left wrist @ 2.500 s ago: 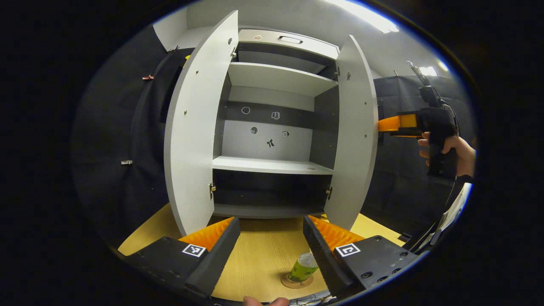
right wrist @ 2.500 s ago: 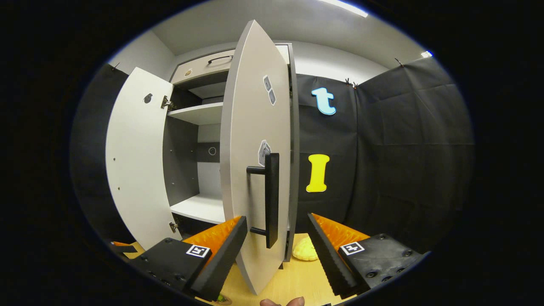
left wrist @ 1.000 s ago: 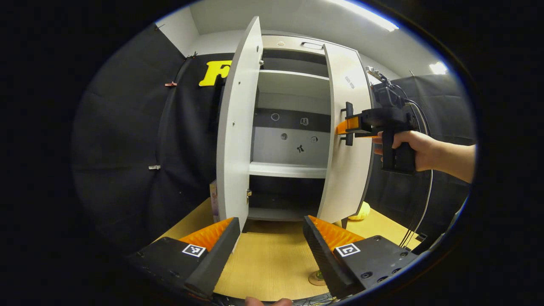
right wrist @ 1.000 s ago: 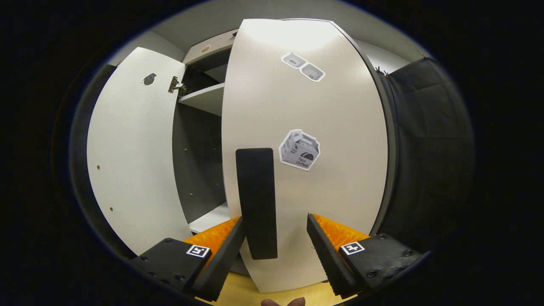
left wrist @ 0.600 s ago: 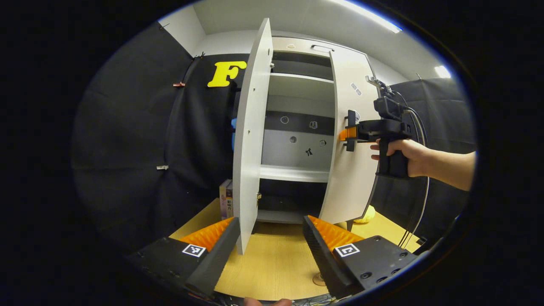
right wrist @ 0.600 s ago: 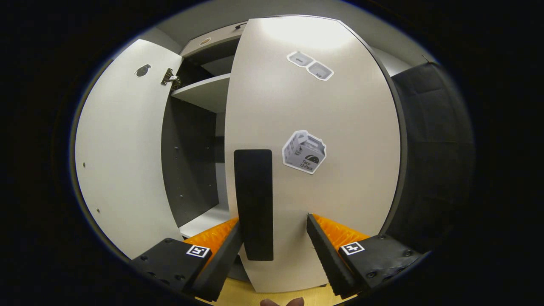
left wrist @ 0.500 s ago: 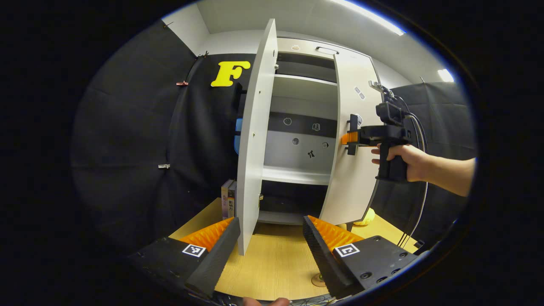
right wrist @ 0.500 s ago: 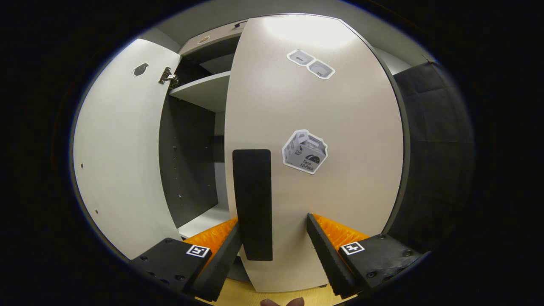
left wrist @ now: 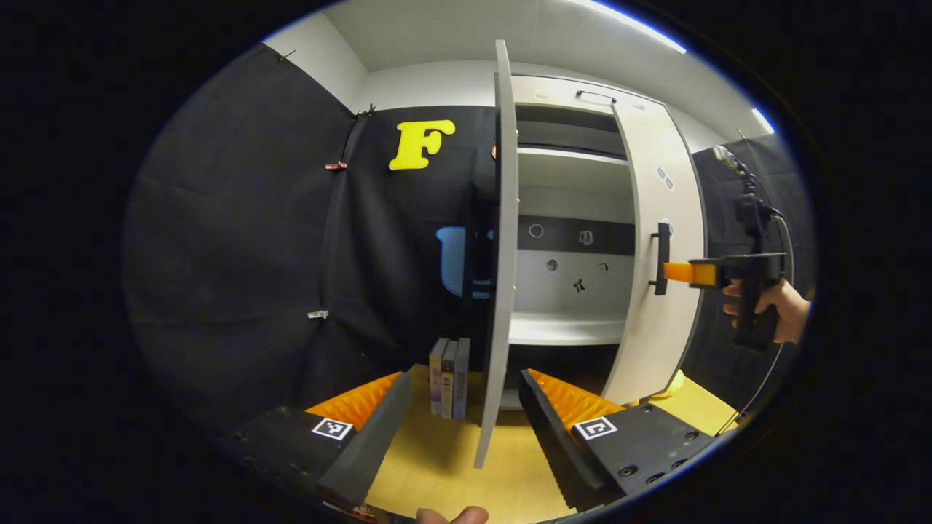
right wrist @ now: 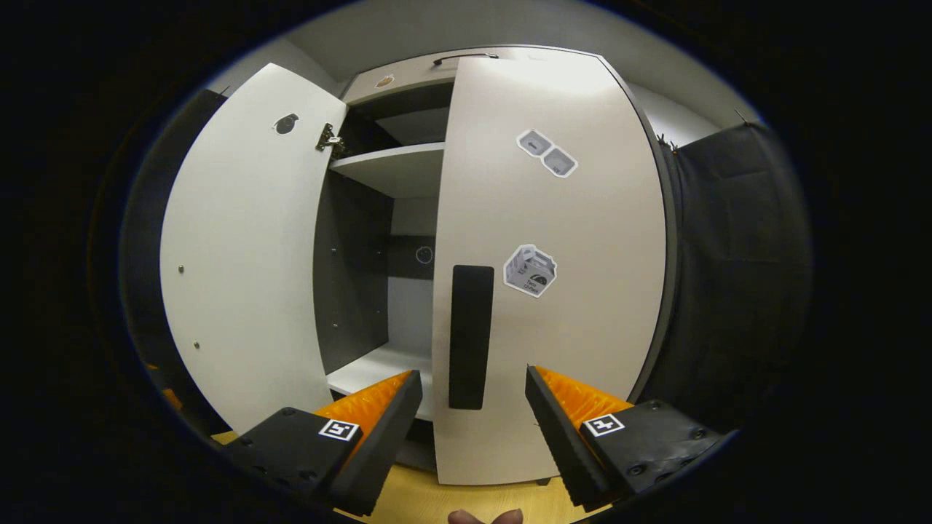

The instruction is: Grasp the bottle in the cabinet with the left hand and place it on the coaster, then close the right door with the right hand and the left door with the left hand.

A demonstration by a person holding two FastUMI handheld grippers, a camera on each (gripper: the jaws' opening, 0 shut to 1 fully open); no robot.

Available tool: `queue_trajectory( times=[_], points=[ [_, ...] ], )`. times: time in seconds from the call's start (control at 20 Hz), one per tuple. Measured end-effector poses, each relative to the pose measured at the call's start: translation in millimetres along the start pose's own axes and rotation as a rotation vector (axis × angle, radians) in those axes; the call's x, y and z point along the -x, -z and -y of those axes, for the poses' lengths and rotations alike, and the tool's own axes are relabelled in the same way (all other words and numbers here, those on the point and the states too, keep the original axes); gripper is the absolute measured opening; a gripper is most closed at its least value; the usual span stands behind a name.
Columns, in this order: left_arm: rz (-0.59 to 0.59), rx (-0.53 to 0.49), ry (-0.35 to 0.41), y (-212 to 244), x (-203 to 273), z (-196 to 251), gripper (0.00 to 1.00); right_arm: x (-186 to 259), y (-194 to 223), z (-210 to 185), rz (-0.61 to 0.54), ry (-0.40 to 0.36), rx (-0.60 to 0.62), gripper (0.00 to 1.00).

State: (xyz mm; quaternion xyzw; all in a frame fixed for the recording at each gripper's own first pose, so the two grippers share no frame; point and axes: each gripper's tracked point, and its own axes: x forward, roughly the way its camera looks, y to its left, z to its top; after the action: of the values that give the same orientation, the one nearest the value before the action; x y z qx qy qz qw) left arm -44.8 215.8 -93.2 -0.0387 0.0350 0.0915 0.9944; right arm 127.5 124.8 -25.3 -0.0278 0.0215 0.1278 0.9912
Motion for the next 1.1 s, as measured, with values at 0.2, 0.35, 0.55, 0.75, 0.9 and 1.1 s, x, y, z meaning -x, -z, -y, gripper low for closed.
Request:
queue_trajectory(
  times=[0.2,0.35,0.55,0.75,0.9,1.1],
  points=[
    [0.032,0.035,-0.049,-28.9,-27.0,-24.2,0.95,44.1,-3.0,-14.2,0.011,-0.035,0.011,0.95],
    [0.062,0.039,-0.034,-48.6,-47.9,-24.0,0.95,70.3,-1.6,-11.1,0.004,-0.034,0.017,0.96],
    [0.067,0.005,-0.035,-54.0,-67.1,-22.0,0.95,92.3,10.4,6.7,-0.028,-0.007,0.001,0.97],
    [0.062,0.003,-0.022,-51.8,-70.0,-12.2,0.93,115.8,22.8,34.1,-0.055,0.040,-0.045,0.98],
    [0.041,0.047,0.007,-47.6,-68.5,1.4,0.94,127.6,31.9,56.2,-0.074,0.076,-0.061,0.97],
    [0.026,0.069,0.051,-45.2,-64.7,41.2,0.94,135.5,32.9,82.7,-0.073,0.109,-0.094,0.98]
  ],
)
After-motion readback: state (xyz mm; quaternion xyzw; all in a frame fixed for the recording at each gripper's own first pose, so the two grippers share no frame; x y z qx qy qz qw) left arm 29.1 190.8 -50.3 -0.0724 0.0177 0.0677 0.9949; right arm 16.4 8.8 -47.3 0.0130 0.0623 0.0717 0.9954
